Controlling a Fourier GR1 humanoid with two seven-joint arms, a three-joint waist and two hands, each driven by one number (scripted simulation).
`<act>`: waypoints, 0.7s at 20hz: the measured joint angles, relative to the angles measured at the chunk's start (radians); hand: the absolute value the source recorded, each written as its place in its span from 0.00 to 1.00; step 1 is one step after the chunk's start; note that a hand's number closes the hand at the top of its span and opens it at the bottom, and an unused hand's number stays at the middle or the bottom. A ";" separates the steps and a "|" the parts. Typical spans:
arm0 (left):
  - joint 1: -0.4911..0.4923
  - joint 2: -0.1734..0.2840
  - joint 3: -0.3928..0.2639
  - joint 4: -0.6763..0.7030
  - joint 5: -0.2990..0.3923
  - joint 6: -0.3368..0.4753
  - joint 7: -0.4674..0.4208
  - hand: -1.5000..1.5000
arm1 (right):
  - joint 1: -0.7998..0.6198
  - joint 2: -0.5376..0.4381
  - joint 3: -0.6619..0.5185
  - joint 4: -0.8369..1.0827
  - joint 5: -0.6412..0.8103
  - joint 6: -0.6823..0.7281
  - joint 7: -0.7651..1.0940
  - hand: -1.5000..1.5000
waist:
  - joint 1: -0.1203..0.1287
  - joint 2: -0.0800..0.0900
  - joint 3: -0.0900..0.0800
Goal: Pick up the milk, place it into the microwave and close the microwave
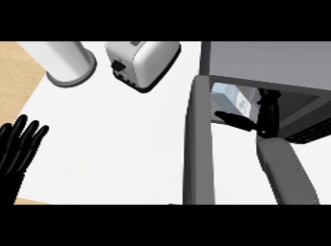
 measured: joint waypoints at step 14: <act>0.005 -0.034 -0.077 0.028 -0.062 0.011 0.011 0.00 | -0.055 0.033 0.004 0.096 -0.057 0.119 -0.019 0.00 | -0.067 -0.025 -0.004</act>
